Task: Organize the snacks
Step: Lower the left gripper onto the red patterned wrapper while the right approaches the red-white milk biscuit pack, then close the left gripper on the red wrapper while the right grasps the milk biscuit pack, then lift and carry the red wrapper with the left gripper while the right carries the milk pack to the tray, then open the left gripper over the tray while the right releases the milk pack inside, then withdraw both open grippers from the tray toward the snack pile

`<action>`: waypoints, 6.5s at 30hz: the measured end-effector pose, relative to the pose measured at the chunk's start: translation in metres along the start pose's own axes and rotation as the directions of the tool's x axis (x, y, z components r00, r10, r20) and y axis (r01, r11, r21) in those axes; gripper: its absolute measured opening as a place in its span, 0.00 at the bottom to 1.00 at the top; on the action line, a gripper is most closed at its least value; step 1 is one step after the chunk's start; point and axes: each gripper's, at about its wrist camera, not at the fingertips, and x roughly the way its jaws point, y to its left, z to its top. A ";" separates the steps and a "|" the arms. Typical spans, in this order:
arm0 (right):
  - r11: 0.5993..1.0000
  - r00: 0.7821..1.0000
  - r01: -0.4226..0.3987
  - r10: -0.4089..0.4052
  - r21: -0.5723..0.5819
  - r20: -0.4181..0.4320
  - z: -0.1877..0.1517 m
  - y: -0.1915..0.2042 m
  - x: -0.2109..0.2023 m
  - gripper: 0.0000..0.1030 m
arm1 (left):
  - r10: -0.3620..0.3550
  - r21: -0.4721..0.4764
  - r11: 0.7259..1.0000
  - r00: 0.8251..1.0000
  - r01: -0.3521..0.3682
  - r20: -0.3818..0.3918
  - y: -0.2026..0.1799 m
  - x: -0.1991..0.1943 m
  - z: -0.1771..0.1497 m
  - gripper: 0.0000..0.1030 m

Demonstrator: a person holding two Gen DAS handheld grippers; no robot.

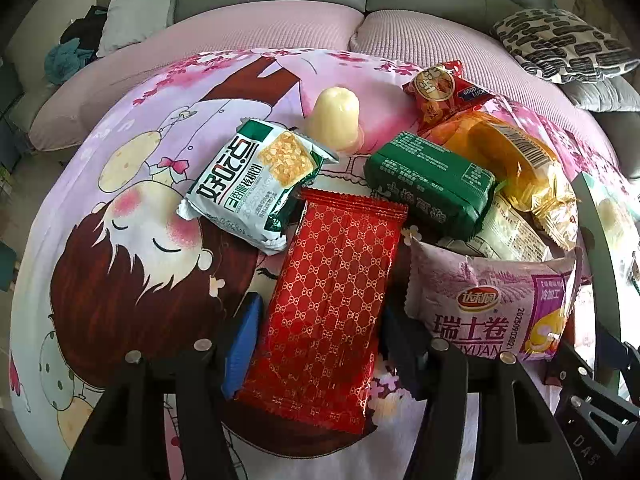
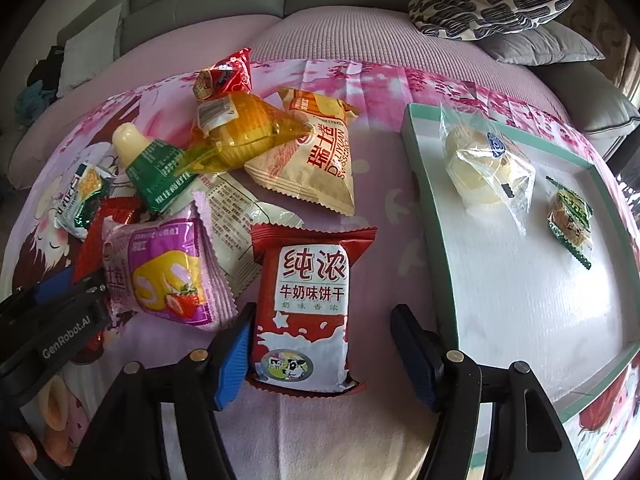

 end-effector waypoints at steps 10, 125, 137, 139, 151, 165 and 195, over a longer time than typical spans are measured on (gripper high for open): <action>0.999 0.999 -0.027 0.027 0.019 0.026 0.002 -0.003 -0.007 0.49 | 0.013 0.007 1.000 1.000 -0.013 0.002 0.000 0.001 0.002 0.61; 0.993 0.977 -0.096 0.080 0.071 0.197 0.011 -0.032 -0.066 0.40 | -0.122 -0.063 0.989 0.982 0.132 0.143 0.013 -0.063 0.006 0.45; 0.925 0.964 0.081 -0.168 0.371 0.208 -0.001 -0.151 -0.086 0.40 | -0.318 0.186 0.939 0.938 0.291 0.136 -0.090 -0.079 0.007 0.45; 0.901 0.958 0.117 -0.213 0.418 0.190 -0.005 -0.172 -0.087 0.40 | -0.350 0.234 0.920 0.928 0.314 0.129 -0.112 -0.083 0.006 0.45; 0.791 0.939 0.163 -0.308 0.590 0.153 -0.033 -0.261 -0.077 0.40 | -0.454 0.464 0.783 0.890 0.414 -0.029 -0.246 -0.072 -0.020 0.45; 0.815 0.958 0.141 -0.255 0.562 0.130 -0.034 -0.261 -0.075 0.60 | -0.424 0.433 0.803 0.903 0.409 -0.068 -0.258 -0.069 -0.020 0.68; 0.960 0.960 -0.040 -0.040 0.277 0.279 0.017 -0.104 -0.084 1.00 | -0.179 0.125 0.978 0.980 0.168 0.084 -0.054 -0.065 0.030 0.95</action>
